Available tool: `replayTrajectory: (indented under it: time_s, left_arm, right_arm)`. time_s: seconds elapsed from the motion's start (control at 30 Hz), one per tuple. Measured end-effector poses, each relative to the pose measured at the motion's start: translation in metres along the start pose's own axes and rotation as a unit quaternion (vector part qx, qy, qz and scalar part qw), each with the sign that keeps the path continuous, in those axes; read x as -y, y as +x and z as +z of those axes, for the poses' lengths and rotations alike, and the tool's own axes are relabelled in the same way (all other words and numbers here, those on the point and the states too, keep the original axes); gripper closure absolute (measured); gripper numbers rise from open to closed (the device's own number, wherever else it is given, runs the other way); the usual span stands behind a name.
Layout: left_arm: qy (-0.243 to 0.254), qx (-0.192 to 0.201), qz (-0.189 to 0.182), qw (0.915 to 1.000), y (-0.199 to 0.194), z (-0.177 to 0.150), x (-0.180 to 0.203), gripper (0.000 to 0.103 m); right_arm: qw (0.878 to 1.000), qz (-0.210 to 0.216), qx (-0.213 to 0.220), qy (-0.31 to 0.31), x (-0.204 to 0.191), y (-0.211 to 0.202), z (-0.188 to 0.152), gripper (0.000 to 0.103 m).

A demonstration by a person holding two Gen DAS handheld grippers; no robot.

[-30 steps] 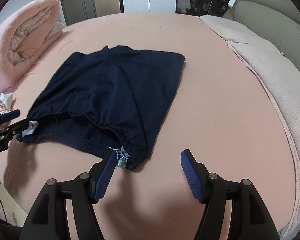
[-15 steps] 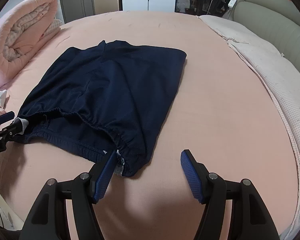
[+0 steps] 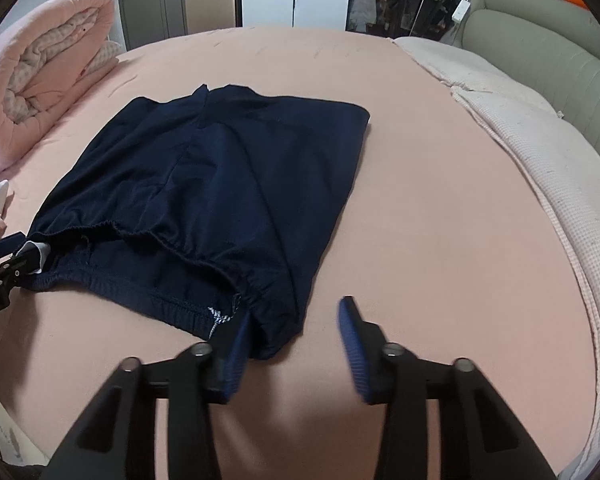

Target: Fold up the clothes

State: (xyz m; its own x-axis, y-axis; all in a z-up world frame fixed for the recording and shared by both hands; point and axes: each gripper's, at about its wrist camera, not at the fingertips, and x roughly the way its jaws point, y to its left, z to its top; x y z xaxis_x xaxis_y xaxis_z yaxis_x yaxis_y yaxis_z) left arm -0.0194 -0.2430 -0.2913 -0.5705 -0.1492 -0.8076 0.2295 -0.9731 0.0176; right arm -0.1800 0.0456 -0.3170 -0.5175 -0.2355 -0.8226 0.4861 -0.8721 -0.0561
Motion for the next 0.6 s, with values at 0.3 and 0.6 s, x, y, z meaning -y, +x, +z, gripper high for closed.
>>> replayTrajectory:
  time_s: [0.3, 0.6]
  left_arm:
    - [-0.004, 0.001, 0.018, 0.9998, -0.003, 0.004, 0.007, 0.085]
    - [0.009, 0.001, 0.029, 0.9996, -0.005, 0.004, 0.004, 0.085]
  right_arm:
    - [0.998, -0.039, -0.002, -0.044, -0.015, -0.002, -0.002, 0.083]
    - [0.999, -0.040, -0.008, -0.029, -0.007, -0.003, -0.005, 0.083]
